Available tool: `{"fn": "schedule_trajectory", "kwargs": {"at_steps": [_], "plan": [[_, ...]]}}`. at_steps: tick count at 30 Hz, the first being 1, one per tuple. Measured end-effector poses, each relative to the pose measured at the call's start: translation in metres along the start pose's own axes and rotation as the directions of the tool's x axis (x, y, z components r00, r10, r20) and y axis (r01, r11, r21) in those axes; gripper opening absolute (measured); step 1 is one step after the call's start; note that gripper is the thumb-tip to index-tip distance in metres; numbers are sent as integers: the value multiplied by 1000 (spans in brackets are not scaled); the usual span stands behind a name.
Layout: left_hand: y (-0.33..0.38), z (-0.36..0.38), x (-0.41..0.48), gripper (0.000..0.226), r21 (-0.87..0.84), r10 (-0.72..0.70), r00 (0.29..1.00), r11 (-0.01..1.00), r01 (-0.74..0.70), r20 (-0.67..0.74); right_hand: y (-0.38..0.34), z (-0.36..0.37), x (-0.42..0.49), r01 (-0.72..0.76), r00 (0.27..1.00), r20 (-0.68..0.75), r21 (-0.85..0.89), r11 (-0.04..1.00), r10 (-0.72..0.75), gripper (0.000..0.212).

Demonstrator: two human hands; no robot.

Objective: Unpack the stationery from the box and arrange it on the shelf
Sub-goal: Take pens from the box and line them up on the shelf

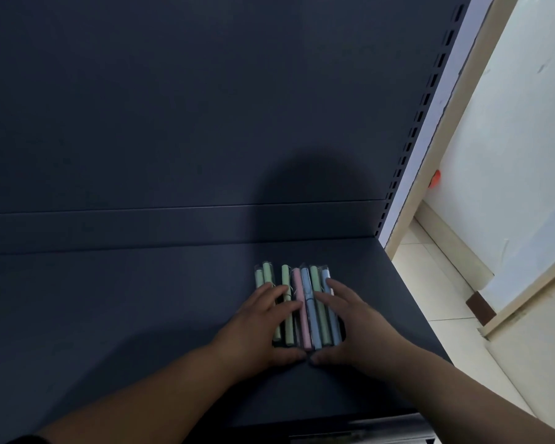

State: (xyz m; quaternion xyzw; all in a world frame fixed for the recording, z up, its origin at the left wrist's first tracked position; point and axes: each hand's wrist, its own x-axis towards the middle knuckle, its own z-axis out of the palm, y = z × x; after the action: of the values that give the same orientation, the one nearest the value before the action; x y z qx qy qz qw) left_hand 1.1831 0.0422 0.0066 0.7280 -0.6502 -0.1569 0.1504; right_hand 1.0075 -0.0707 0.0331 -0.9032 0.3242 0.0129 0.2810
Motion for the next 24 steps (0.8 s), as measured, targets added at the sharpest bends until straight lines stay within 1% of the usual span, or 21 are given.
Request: {"fn": "schedule_trajectory", "kwargs": {"at_steps": [2,4,6,9,11,13,15,17,18,21,24], "plan": [[1,-1,5,81,1,4,1000,1000,-4,-18,-1,1,4,16,998,-54,-12,1000,-17,100],[2,-1,10,81,-9,-6,1000,1000,5,-29,-1,0,7,26,996,-84,-20,999,-28,94],[2,-1,12,87,-31,-16,999,999,15,-34,-1,-3,8,42,997,-69,-20,999,-43,96],[1,-2,7,98,-149,-66,995,987,54,-79,-1,-9,15,48,998,-36,55,997,-46,103],[0,-4,-5,100,-206,-128,983,974,99,-134,-3,-12,24,51,995,-92,120,991,-40,100],[-3,-5,-20,93,-225,-209,961,960,166,-184,-12,-12,35,88,979,-192,132,987,-61,87],[-8,-8,-38,81,-231,-293,924,943,238,-246,-28,-9,45,116,966,-247,149,982,-77,71],[-14,-14,-59,69,-227,-360,878,927,299,-316,-50,-1,49,117,973,-214,169,979,-80,62],[-17,-19,-71,65,-219,-387,855,919,327,-346,-63,6,48,134,976,-194,150,980,-103,60],[-29,-36,-117,58,-207,-472,784,881,425,-402,-101,32,38,245,963,-129,43,969,-238,63],[-46,-44,-177,58,-198,-547,695,830,521,-467,-144,57,19,326,945,-28,42,944,-325,62]]}}
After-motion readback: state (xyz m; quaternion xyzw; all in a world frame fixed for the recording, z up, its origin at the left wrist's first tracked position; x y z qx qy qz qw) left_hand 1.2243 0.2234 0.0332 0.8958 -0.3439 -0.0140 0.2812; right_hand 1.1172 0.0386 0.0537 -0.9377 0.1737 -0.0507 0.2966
